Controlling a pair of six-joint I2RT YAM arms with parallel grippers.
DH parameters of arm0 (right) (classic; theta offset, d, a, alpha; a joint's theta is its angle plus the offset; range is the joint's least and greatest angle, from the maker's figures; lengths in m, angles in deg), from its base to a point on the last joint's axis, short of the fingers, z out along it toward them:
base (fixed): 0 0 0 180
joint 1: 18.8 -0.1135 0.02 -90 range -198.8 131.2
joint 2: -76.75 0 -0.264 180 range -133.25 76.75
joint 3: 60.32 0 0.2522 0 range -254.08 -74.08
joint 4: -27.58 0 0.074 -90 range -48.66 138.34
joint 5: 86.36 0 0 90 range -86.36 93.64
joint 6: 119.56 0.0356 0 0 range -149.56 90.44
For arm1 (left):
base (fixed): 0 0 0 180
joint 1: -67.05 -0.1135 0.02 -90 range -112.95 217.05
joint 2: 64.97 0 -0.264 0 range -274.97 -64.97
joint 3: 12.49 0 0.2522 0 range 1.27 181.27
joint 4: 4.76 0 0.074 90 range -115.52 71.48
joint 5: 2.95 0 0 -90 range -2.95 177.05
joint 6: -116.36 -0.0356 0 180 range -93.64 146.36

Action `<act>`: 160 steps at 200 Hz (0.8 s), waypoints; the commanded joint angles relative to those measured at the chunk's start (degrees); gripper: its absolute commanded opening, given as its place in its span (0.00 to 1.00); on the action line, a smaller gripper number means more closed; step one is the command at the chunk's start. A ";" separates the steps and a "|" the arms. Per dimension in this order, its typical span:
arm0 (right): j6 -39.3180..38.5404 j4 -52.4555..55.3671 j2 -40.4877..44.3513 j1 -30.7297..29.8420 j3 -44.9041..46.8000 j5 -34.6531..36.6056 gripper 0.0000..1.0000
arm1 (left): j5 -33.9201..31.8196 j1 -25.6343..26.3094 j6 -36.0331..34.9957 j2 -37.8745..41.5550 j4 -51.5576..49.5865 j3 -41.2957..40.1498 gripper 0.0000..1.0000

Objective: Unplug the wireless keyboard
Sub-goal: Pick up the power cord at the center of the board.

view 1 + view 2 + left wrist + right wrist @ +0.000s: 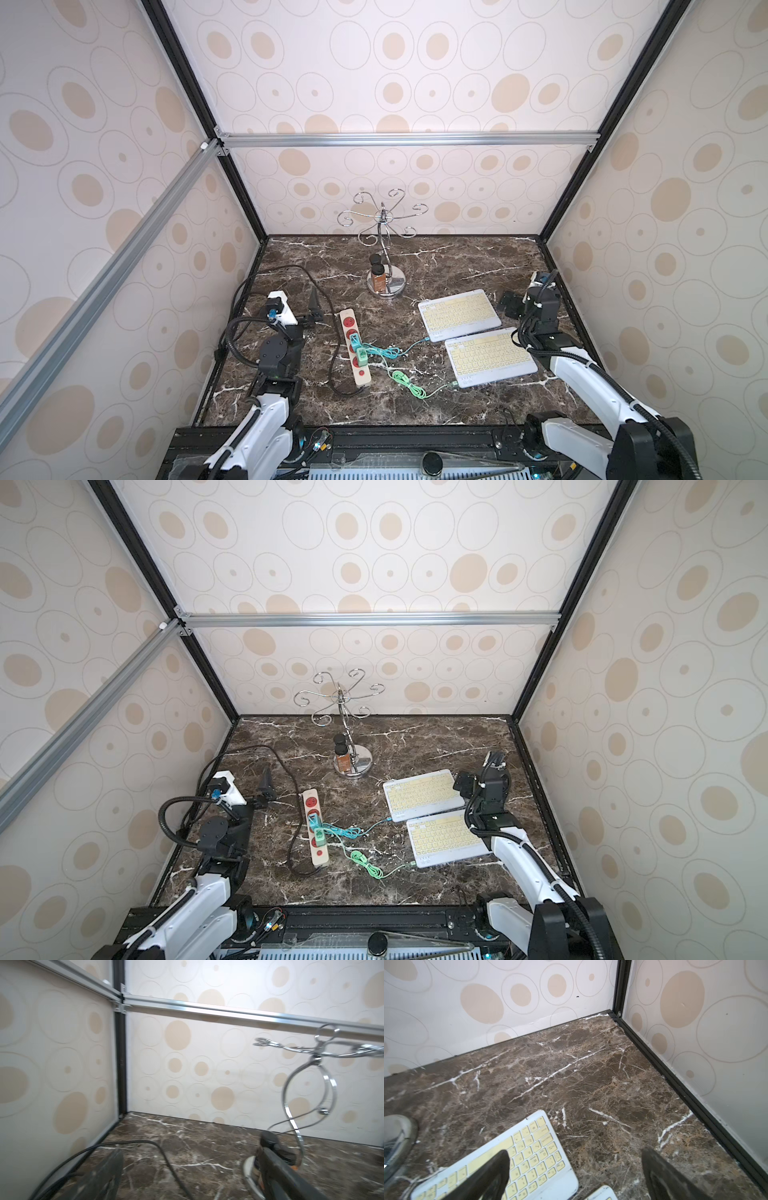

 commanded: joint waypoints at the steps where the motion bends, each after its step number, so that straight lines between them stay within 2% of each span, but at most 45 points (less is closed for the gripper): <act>1: 6.05 9.23 0.37 -0.15 0.23 -3.01 1.00 | 13.18 0.32 6.69 3.74 -8.91 -0.16 1.00; 14: 5.99 9.70 1.02 -0.19 0.52 -3.92 1.00 | 11.98 0.36 11.09 5.32 -7.50 -2.22 1.00; 43: 6.22 10.96 2.77 -0.15 1.40 -5.52 1.00 | 6.25 0.25 21.69 5.84 -13.84 -2.01 1.00; 61: 7.10 10.92 4.26 -0.21 2.94 -4.46 1.00 | 9.37 0.15 24.13 5.55 -12.14 -2.92 1.00; 74: 9.24 10.41 5.37 -0.20 4.60 -0.43 1.00 | 9.11 0.17 27.14 5.96 -13.60 -2.16 1.00; 96: 9.67 9.85 7.41 -0.12 5.80 1.67 1.00 | -2.21 0.15 35.32 8.16 -28.79 2.22 1.00; 112: 10.73 8.25 8.98 -0.10 7.57 2.07 1.00 | -0.14 0.15 32.36 10.40 -31.49 3.94 1.00; 133: 14.56 12.73 11.50 0.01 8.12 5.80 1.00 | -0.43 0.16 31.45 13.00 -34.37 5.97 1.00; 160: 12.08 9.00 15.08 0.05 11.12 2.12 1.00 | -1.09 0.20 27.29 10.00 -40.90 10.46 1.00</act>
